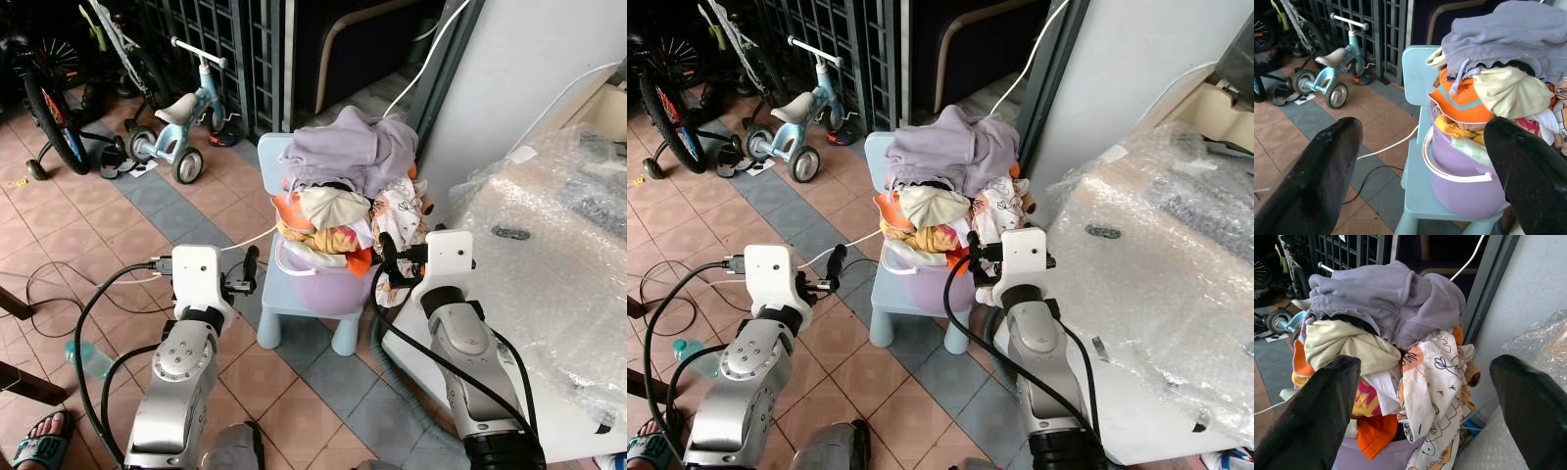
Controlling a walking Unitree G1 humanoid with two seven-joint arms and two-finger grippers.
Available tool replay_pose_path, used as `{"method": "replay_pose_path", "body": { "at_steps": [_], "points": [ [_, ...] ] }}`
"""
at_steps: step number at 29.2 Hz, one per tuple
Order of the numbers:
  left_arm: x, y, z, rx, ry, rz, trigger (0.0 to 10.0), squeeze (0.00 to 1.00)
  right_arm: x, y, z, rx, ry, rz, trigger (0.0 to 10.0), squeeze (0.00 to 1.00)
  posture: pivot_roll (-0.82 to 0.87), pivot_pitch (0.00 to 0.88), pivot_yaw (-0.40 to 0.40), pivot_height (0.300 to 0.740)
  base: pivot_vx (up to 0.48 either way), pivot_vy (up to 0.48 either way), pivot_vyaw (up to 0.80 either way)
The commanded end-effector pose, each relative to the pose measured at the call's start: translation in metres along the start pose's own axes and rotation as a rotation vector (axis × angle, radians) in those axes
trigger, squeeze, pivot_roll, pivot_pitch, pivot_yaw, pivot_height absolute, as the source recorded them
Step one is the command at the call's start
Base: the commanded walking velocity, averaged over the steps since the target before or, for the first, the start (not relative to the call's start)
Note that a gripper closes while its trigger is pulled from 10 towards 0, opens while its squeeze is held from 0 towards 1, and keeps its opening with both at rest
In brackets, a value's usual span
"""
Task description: Clothes washing
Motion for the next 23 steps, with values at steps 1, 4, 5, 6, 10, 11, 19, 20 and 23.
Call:
{"method": "replay_pose_path", "body": {
  "at_steps": [1, 4, 5, 6, 10, 11, 19, 20, 23],
  "points": [
    [-0.001, 0.007, -0.003, 0.023, -0.002, -0.006, 10.0, 0.00, -0.006, 0.003, -0.003, 0.020, 0.035, 0.010, 10.0, 0.00, 0.02, 0.056, -0.040, 0.740, 0.000, 0.000, 0.00],
    [-0.003, 0.004, -0.002, 0.019, 0.014, 0.013, 10.0, 0.00, -0.015, -0.003, -0.001, 0.003, 0.078, -0.006, 10.0, 0.00, 0.02, 0.052, -0.037, 0.740, 0.189, 0.000, 0.72],
    [-0.003, 0.004, -0.002, 0.019, 0.014, 0.013, 10.0, 0.00, -0.015, -0.003, -0.001, 0.003, 0.078, -0.006, 10.0, 0.00, 0.02, 0.052, -0.037, 0.740, 0.289, 0.000, 0.74],
    [-0.002, 0.003, -0.001, 0.019, 0.016, 0.025, 10.0, 0.00, -0.018, -0.003, 0.000, 0.002, 0.092, -0.013, 10.0, 0.00, 0.02, 0.047, -0.045, 0.740, 0.390, 0.000, 0.74],
    [-0.002, 0.001, 0.002, 0.006, 0.021, 0.049, 10.0, 0.00, -0.015, -0.009, 0.004, -0.019, 0.085, -0.024, 10.0, 0.00, 0.02, 0.058, -0.061, 0.740, 0.442, 0.000, 0.73],
    [-0.002, 0.001, 0.002, 0.006, 0.021, 0.049, 10.0, 0.00, -0.015, -0.009, 0.004, -0.019, 0.085, -0.024, 10.0, 0.00, 0.02, 0.058, -0.061, 0.740, 0.461, 0.000, 0.72],
    [-0.003, -0.001, -0.002, 0.000, 0.026, 0.066, 10.0, 0.00, -0.011, -0.005, -0.006, -0.001, 0.093, -0.028, 10.0, 0.00, 0.01, 0.077, -0.036, 0.740, 0.480, 0.000, 0.25],
    [-0.003, -0.001, -0.002, 0.000, 0.026, 0.066, 10.0, 0.00, -0.011, -0.005, -0.006, -0.001, 0.093, -0.028, 10.0, 0.00, 0.01, 0.077, -0.036, 0.740, 0.480, 0.000, 0.00],
    [-0.003, -0.004, -0.005, -0.016, 0.021, 0.062, 10.0, 0.00, -0.004, 0.002, -0.013, 0.027, 0.054, -0.007, 10.0, 0.00, 0.01, 0.079, -0.020, 0.740, 0.421, 0.000, 0.00]
  ]
}}
Point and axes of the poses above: a point about 5 cm out from each wrist's last joint towards the gripper, its own z axis pointing back from the gripper into the wrist, its own y axis along the axis of the wrist's last joint, x = y × z, the point moved 4 cm from there along -z, pointing out of the wrist towards the gripper, and after that the axes turned 9 degrees about -z, right-handed, at the moved point
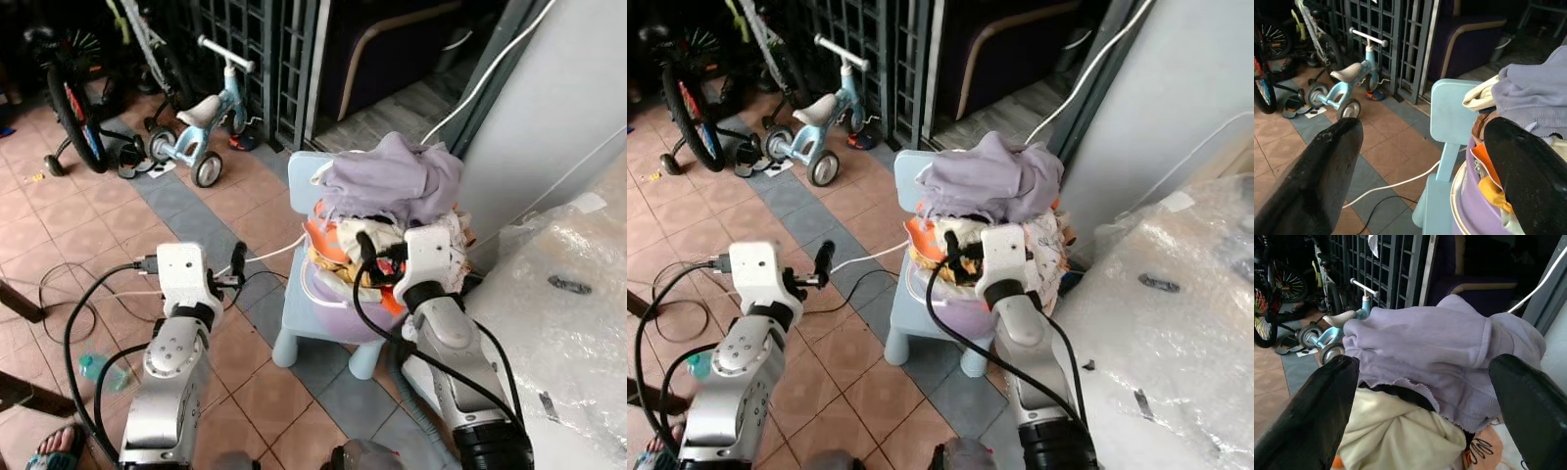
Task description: Clothes washing
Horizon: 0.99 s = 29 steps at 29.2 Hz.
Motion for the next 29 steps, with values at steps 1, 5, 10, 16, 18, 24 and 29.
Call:
{"method": "replay_pose_path", "body": {
  "at_steps": [1, 5, 10, 16, 18, 24, 29],
  "points": [
    [0.004, -0.009, -0.001, -0.047, -0.023, 0.011, 10.0, 0.00, 0.012, 0.006, -0.005, 0.023, -0.054, 0.012, 10.0, 0.00, 0.01, 0.072, -0.003, 0.740, 0.000, 0.000, 0.00],
    [0.012, -0.010, -0.003, -0.051, -0.066, -0.019, 10.0, 0.00, 0.020, 0.007, -0.005, 0.024, -0.092, -0.007, 10.0, 0.00, 0.01, 0.063, 0.030, 0.740, 0.000, 0.000, 0.00],
    [0.015, -0.012, -0.007, -0.057, -0.115, -0.078, 10.0, 0.00, 0.023, 0.008, -0.007, 0.027, -0.092, 0.003, 10.0, 0.00, 0.01, 0.041, 0.110, 0.740, 0.000, 0.000, 0.00],
    [0.011, -0.006, -0.019, -0.040, -0.145, -0.113, 10.0, 0.00, 0.033, 0.008, -0.004, 0.033, -0.153, -0.031, 10.0, 0.00, 0.00, 0.014, 0.163, 0.740, 0.000, 0.000, 0.00],
    [0.014, -0.006, -0.024, -0.048, -0.158, -0.095, 10.0, 0.00, 0.032, 0.005, -0.002, 0.022, -0.149, -0.016, 10.0, 0.00, -0.01, 0.010, 0.157, 0.740, 0.000, 0.000, 0.00],
    [0.025, 0.001, -0.028, -0.012, -0.173, -0.116, 10.0, 0.00, 0.010, 0.006, -0.002, -0.038, -0.037, 0.035, 10.0, 0.00, -0.01, 0.004, 0.040, 0.740, 0.000, 0.000, -0.53],
    [0.014, -0.009, -0.020, -0.037, -0.146, -0.092, 10.0, 0.00, -0.018, 0.017, 0.002, -0.019, 0.124, 0.065, 10.0, 0.00, 0.00, 0.010, 0.032, 0.740, 0.000, 0.000, 0.00]
  ]
}}
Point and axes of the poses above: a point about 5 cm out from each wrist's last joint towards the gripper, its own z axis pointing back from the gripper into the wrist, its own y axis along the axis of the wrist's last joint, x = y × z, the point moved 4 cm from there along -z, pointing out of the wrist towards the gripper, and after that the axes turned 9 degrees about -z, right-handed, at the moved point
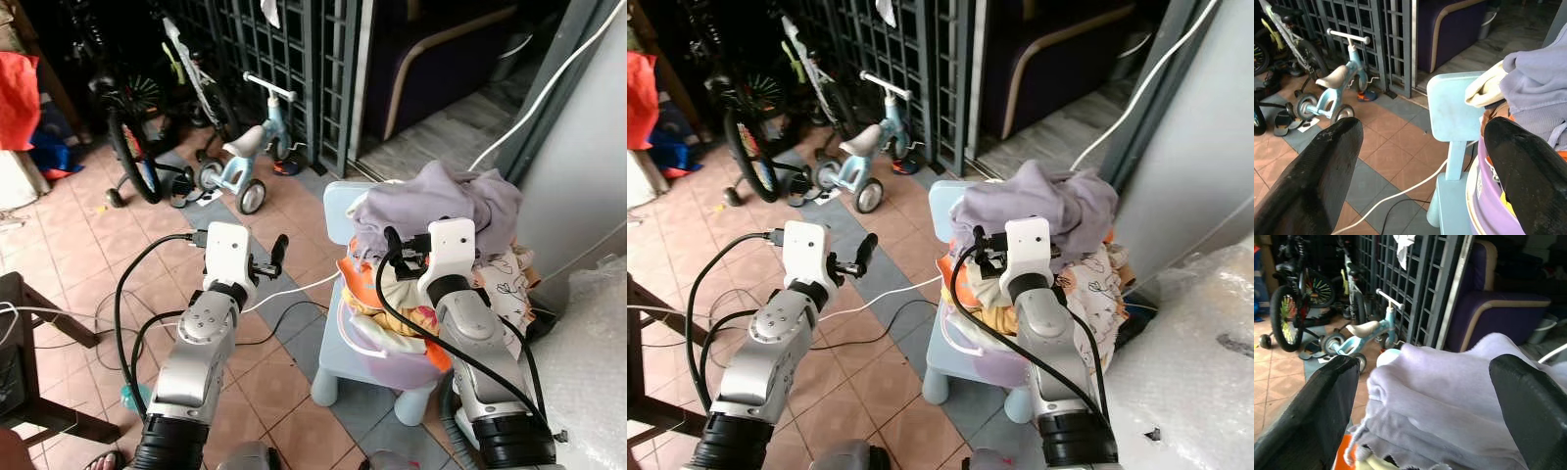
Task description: Clothes washing
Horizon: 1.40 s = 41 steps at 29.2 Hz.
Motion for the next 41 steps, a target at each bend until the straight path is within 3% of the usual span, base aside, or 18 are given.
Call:
{"method": "replay_pose_path", "body": {
  "at_steps": [1, 6, 13, 22, 29, 41],
  "points": [
    [-0.011, -0.002, 0.003, -0.003, 0.034, 0.013, 10.0, 0.00, -0.011, 0.000, 0.000, -0.008, 0.050, 0.004, 10.0, 0.00, -0.01, 0.021, 0.029, 0.740, 0.000, 0.000, 0.00],
    [-0.017, -0.015, 0.012, -0.042, 0.080, 0.029, 10.0, 0.00, -0.019, 0.001, -0.005, 0.032, 0.001, -0.035, 10.0, 0.00, 0.00, 0.028, 0.001, 0.740, 0.000, 0.000, 0.00],
    [-0.013, -0.021, 0.023, -0.060, 0.084, 0.064, 10.0, 0.00, 0.000, -0.005, 0.000, 0.032, -0.186, -0.085, 10.0, 0.00, 0.01, 0.046, 0.008, 0.740, 0.000, 0.000, -0.57],
    [-0.006, 0.002, 0.021, 0.006, 0.039, 0.051, 10.0, 0.00, 0.017, 0.001, 0.005, 0.043, -0.197, -0.060, 10.0, 0.00, 0.02, 0.123, 0.006, 0.740, 0.000, 0.000, -0.42],
    [-0.001, -0.011, 0.026, -0.031, 0.046, 0.065, 10.0, 0.00, 0.010, -0.002, -0.001, 0.027, -0.163, -0.051, 10.0, 0.00, 0.02, 0.118, -0.024, 0.740, 0.137, 0.000, -0.16],
    [-0.004, -0.015, 0.029, -0.062, 0.055, 0.103, 10.0, 0.00, 0.023, 0.002, -0.026, 0.010, -0.205, -0.020, 10.0, 0.00, 0.03, 0.121, -0.029, 0.740, 0.000, 0.000, 0.00]
  ]
}}
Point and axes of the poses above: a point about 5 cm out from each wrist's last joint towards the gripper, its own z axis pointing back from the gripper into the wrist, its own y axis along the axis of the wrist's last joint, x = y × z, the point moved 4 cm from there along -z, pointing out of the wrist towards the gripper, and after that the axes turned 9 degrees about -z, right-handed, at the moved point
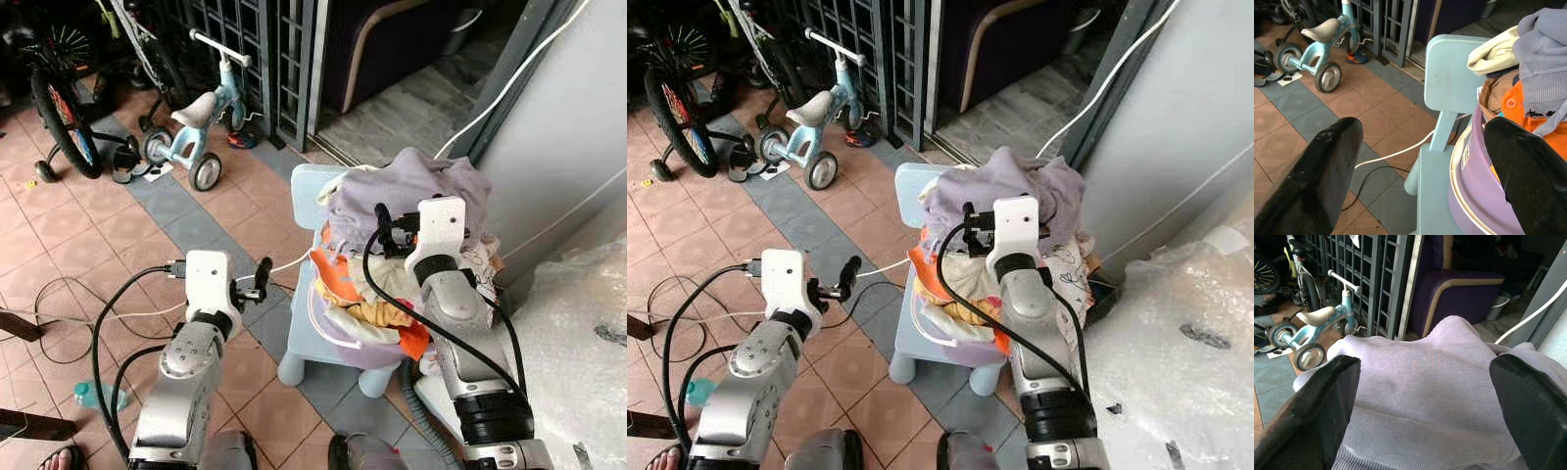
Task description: Clothes washing
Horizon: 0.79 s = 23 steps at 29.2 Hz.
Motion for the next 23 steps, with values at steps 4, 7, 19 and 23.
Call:
{"method": "replay_pose_path", "body": {
  "at_steps": [4, 7, 19, 23],
  "points": [
    [0.001, 0.002, 0.002, 0.000, -0.001, 0.011, 10.0, 0.00, 0.007, -0.022, -0.012, -0.126, -0.032, 0.013, 7.6, 0.00, 0.03, 0.120, -0.029, 0.740, 0.000, 0.000, 0.00],
    [0.001, 0.003, 0.002, -0.001, -0.001, 0.010, 10.0, 0.00, 0.003, -0.039, -0.021, -0.227, -0.024, -0.033, 0.0, 0.00, 0.04, 0.118, -0.028, 0.740, 0.000, 0.000, 0.00],
    [0.001, 0.001, 0.001, -0.011, 0.009, 0.013, 10.0, 0.00, -0.021, -0.062, -0.037, -0.367, 0.030, -0.036, 0.0, 0.00, 0.05, 0.112, -0.044, 0.740, 0.000, 0.000, 0.00],
    [0.002, 0.000, 0.001, -0.015, 0.010, 0.017, 10.0, 0.00, -0.023, -0.066, -0.036, -0.372, 0.035, -0.038, 0.0, 0.00, 0.05, 0.107, -0.048, 0.740, 0.000, 0.000, 0.00]
  ]
}}
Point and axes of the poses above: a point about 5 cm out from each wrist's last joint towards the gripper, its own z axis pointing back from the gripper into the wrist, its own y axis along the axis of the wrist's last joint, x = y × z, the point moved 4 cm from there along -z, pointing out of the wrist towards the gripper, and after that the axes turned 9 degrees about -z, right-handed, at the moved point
